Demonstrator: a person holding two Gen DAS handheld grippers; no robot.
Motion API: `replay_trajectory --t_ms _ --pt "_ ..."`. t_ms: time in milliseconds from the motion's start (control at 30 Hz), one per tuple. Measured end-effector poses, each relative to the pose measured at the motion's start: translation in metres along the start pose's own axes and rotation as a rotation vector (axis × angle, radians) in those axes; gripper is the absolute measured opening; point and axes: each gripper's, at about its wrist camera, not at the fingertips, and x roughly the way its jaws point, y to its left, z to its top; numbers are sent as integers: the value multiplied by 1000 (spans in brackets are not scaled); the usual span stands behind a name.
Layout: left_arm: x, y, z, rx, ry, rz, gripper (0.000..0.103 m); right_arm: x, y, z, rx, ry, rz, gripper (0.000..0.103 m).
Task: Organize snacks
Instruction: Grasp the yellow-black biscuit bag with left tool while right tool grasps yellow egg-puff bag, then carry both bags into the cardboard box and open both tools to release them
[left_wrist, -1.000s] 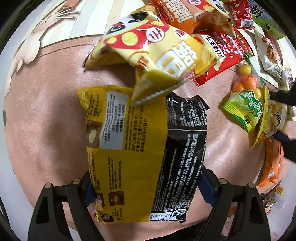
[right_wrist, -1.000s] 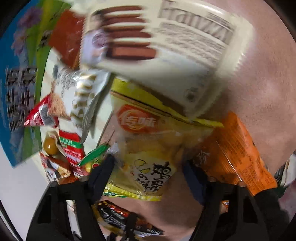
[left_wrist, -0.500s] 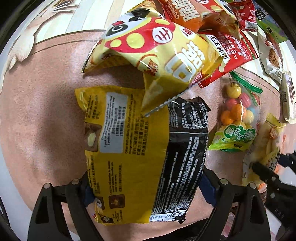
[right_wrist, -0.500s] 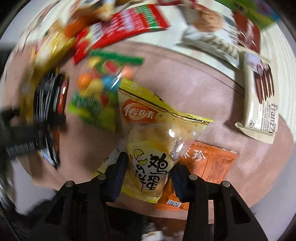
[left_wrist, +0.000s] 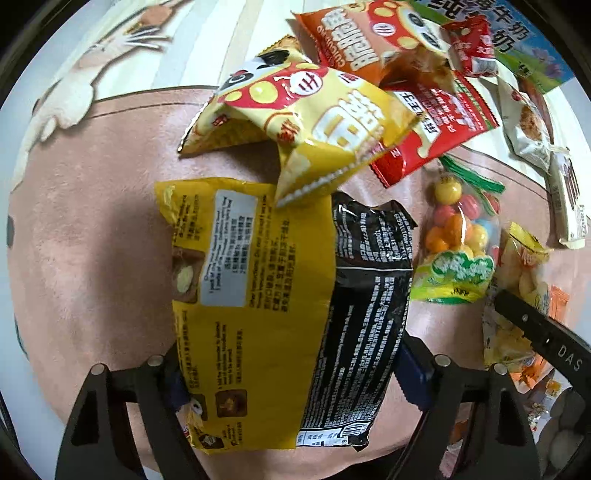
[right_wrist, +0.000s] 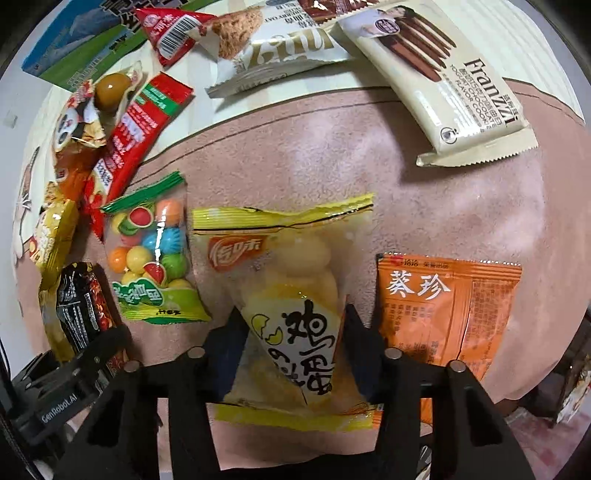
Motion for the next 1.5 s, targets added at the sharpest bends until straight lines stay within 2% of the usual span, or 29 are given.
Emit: replay_trajectory --t_ms 133,300,367,567,633,767,900,1033,1133,1300,1500 --pt "-3 -7 -12 -9 -6 11 85 -29 9 -11 -73 -30 1 43" --pt "-22 -19 -32 -54 -22 22 85 -61 -7 -9 -129 -40 98 41" --pt "-35 -29 -37 -70 -41 20 85 -100 -3 -24 -146 -45 139 41" --pt "-90 -59 -26 -102 -106 5 85 -157 -45 -7 -198 -96 279 41" --pt "-117 -70 -12 -111 -149 -14 85 -178 -43 0 -216 -117 322 41" --pt "-182 -85 35 -99 -250 -58 85 -218 -30 42 -234 -179 390 41" --pt "-225 -96 93 -84 -299 -106 85 -258 -17 94 -234 -246 425 41" --pt "-250 -106 161 -43 -327 -61 86 -295 -11 148 -217 -316 422 41" --pt "-247 -108 208 -21 -301 -52 86 -298 3 188 -199 -340 394 41" --pt "-219 -106 279 -29 -248 -39 86 -292 16 253 -154 -322 339 41" --pt "-185 -105 346 -26 -180 -45 86 -249 45 313 -153 -266 255 41"
